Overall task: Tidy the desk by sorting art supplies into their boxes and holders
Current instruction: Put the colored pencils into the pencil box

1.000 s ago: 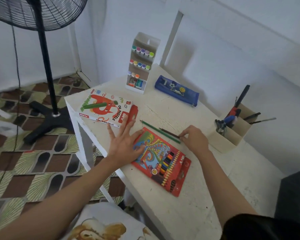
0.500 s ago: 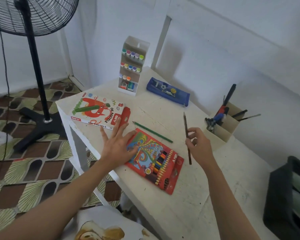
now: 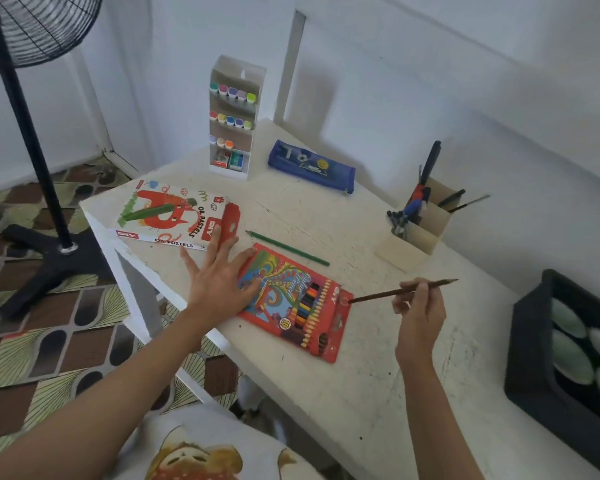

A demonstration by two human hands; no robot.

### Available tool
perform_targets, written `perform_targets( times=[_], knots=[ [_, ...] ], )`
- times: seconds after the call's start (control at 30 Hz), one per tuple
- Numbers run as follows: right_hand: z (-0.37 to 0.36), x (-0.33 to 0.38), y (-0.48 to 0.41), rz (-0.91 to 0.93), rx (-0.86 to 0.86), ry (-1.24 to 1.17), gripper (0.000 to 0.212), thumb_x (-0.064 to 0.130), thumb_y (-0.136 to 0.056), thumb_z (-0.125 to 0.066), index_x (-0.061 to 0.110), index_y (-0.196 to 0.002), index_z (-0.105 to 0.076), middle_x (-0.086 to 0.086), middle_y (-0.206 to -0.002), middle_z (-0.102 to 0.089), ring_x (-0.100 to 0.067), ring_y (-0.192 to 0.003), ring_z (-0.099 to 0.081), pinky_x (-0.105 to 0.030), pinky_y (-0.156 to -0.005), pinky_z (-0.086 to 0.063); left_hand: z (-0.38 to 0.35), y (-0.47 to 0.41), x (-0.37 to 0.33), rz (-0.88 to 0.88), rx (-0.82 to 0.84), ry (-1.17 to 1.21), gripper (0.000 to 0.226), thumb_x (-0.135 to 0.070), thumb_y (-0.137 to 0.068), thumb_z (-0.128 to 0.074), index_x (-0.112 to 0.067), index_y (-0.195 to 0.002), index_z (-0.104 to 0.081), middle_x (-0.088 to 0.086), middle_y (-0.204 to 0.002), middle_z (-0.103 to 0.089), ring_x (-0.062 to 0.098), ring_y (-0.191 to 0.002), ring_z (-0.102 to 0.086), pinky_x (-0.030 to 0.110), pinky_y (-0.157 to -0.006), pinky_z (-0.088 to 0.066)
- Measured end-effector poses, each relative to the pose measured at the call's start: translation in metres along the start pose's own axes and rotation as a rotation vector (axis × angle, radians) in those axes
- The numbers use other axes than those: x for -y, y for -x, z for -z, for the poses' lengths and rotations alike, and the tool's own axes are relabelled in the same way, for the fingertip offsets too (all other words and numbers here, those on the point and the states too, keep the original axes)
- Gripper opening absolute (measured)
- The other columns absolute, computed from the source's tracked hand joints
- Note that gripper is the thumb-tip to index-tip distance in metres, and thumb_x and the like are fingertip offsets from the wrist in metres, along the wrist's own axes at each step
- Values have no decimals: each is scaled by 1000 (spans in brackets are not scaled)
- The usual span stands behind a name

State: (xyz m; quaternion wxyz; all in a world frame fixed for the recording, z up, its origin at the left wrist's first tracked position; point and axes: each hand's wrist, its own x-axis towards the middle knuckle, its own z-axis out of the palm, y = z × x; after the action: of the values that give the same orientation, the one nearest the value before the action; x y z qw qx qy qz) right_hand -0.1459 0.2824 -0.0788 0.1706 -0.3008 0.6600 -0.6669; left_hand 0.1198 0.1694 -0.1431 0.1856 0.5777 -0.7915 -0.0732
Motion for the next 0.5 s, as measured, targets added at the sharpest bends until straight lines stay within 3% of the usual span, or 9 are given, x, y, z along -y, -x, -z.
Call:
perform_targets(
  times=[0.2, 0.5],
  knots=[
    [-5, -15, -1, -224, -216, -95, 9, 6, -98, -43, 12, -102, -48, -7, -82, -58, -8, -56, -60, -19, -58, -51, -1, -1, 0, -11, 23, -4, 77, -66, -73, -21, -31, -138, -43, 0, -151, -30, 17, -146, 9, 67, -102, 15],
    [-2, -25, -4, -420, -356, -223, 29, 0, -95, -49, 15, -112, -31, -13, -85, -59, -17, -61, -63, -21, -55, -55, 0, 1, 0, -28, 16, 35, 78, -65, -73, -22, -28, -138, -44, 0, -148, -35, 16, -146, 6, 68, -103, 13]
  ],
)
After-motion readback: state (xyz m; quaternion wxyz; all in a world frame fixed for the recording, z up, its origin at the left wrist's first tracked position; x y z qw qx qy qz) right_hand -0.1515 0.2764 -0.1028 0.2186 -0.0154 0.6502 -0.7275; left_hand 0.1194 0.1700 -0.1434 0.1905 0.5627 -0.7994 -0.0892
